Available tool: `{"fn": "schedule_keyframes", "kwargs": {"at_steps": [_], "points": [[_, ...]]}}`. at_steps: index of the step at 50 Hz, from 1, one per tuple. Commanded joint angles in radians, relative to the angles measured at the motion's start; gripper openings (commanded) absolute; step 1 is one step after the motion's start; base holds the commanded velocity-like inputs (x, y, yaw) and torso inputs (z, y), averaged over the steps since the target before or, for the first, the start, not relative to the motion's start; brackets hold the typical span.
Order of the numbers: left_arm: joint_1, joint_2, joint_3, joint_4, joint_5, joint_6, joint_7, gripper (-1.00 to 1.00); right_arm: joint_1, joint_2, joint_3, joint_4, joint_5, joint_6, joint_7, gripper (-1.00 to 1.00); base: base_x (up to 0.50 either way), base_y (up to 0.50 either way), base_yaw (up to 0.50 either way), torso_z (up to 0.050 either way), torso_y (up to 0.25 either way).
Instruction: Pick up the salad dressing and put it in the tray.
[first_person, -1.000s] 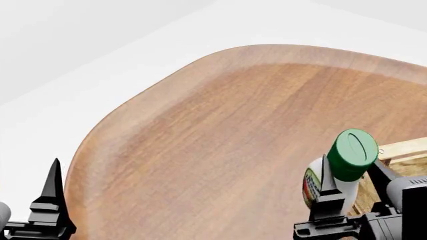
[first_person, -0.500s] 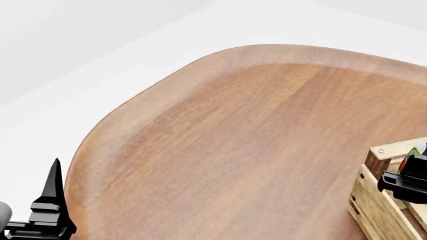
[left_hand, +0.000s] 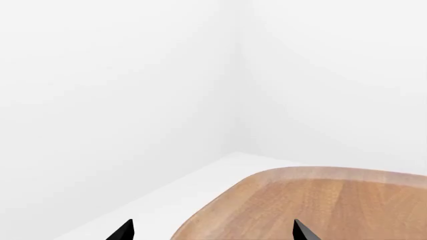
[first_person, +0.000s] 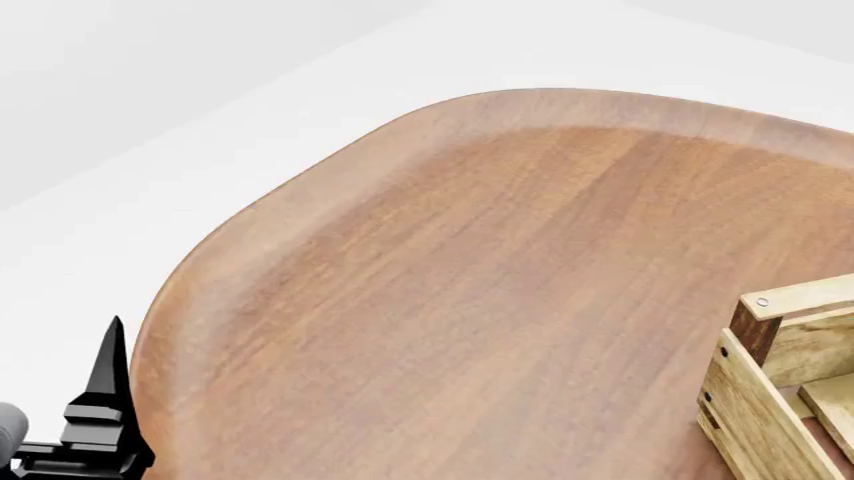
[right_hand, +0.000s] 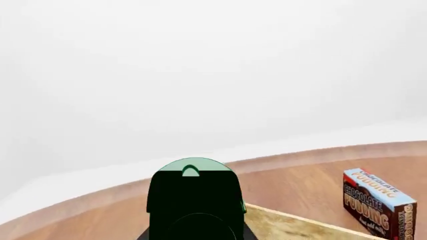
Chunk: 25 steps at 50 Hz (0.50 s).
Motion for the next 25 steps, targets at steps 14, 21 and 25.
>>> {"fn": "schedule_keyframes", "kwargs": {"at_steps": [14, 21, 25], "points": [[0.001, -0.004, 0.012, -0.005, 0.001, 0.005, -0.006, 1.00, 0.125, 0.057, 0.009, 0.327, -0.140, -0.063, 0.052, -1.00, 0.00, 0.00, 0.00, 0.000, 0.000], [0.000, -0.005, 0.018, -0.009, 0.005, 0.009, -0.008, 1.00, 0.164, 0.057, -0.007, 0.502, -0.180, -0.136, 0.040, -1.00, 0.00, 0.00, 0.00, 0.000, 0.001], [0.000, -0.006, 0.019, -0.011, 0.008, 0.013, -0.009, 1.00, 0.182, 0.046, -0.022, 0.640, -0.207, -0.208, 0.023, -1.00, 0.00, 0.00, 0.00, 0.000, 0.000]]}}
